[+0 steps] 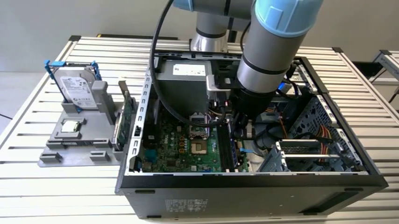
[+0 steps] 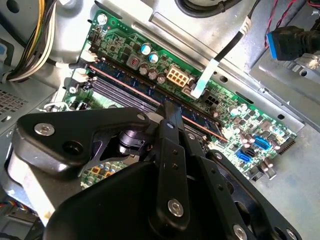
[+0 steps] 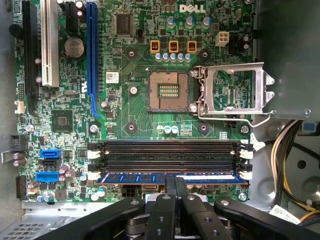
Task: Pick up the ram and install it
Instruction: 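Press down the ram until it locks into place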
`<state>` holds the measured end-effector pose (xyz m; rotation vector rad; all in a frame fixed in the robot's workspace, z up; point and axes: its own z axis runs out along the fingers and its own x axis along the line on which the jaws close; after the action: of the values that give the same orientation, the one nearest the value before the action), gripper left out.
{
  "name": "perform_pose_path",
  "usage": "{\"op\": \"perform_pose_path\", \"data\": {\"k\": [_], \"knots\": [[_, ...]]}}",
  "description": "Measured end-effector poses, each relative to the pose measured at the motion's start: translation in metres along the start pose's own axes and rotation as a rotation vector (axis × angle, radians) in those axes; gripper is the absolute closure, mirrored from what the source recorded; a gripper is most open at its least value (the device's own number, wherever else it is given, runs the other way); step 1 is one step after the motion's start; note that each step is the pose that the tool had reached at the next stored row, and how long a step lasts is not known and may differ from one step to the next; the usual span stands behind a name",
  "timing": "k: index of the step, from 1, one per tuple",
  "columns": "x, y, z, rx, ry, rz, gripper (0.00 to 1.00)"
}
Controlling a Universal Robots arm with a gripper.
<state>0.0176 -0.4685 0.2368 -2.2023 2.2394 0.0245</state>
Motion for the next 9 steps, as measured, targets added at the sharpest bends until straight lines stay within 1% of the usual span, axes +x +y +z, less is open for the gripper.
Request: {"op": "perform_pose_path", "data": {"k": [7, 8, 9], "knots": [[0.0, 0.0, 0.0002, -0.0002, -0.0001, 0.0, 1.0], [0.0, 0.0, 0.0009, -0.0013, -0.0005, 0.0, 1.0], [0.0, -0.0001, 0.0017, -0.0047, -0.0003, -0.001, 1.0]]}}
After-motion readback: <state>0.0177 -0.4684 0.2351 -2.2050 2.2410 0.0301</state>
